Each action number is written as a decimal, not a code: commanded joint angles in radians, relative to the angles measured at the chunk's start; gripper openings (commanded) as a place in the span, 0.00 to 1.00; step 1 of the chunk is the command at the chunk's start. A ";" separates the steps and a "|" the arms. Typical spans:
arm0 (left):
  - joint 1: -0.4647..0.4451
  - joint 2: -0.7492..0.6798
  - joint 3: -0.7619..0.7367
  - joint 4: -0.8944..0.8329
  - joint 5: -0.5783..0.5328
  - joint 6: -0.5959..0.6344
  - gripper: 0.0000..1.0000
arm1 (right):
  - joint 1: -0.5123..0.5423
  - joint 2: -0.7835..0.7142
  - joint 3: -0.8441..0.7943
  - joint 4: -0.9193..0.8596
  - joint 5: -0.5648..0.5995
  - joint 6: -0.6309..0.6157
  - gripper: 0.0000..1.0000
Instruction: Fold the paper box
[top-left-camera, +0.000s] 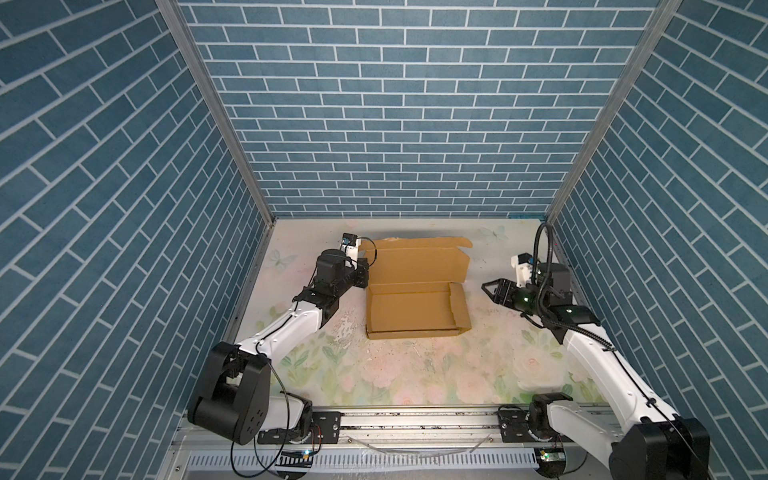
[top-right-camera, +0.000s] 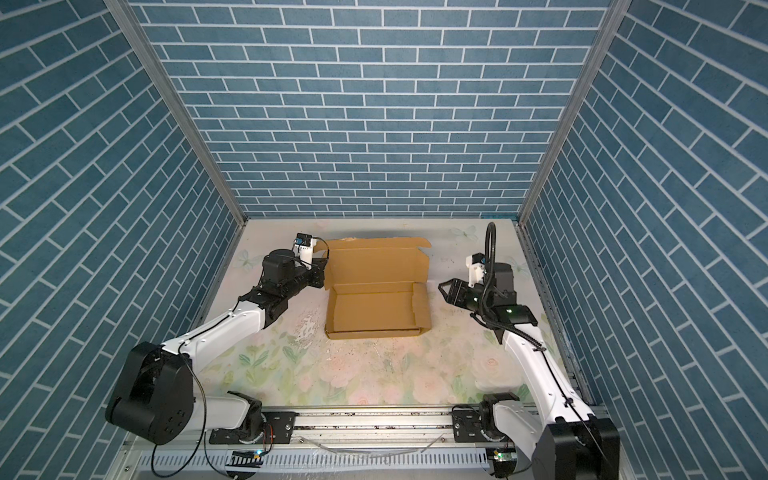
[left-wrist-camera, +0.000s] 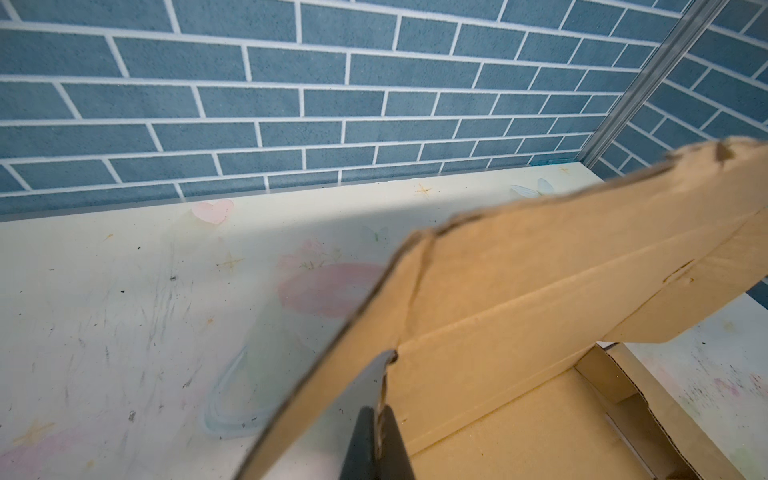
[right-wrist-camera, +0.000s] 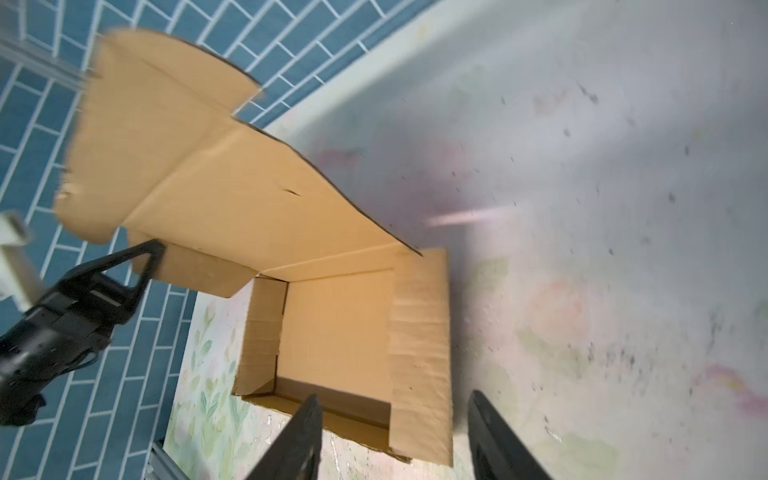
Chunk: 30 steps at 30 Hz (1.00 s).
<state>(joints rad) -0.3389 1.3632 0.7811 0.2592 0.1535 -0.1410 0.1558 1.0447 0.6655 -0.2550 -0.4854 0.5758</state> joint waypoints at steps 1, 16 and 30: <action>-0.004 -0.001 0.022 -0.015 -0.006 0.013 0.00 | 0.004 0.051 -0.111 0.184 -0.051 0.205 0.52; -0.004 0.005 0.018 -0.014 -0.001 0.007 0.00 | 0.080 0.390 -0.081 0.453 -0.144 0.263 0.36; -0.006 -0.021 0.000 0.000 0.018 -0.084 0.00 | 0.267 0.402 0.057 0.155 0.218 0.146 0.20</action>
<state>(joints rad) -0.3389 1.3632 0.7811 0.2592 0.1581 -0.1814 0.3901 1.4609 0.6666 0.0395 -0.4343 0.7830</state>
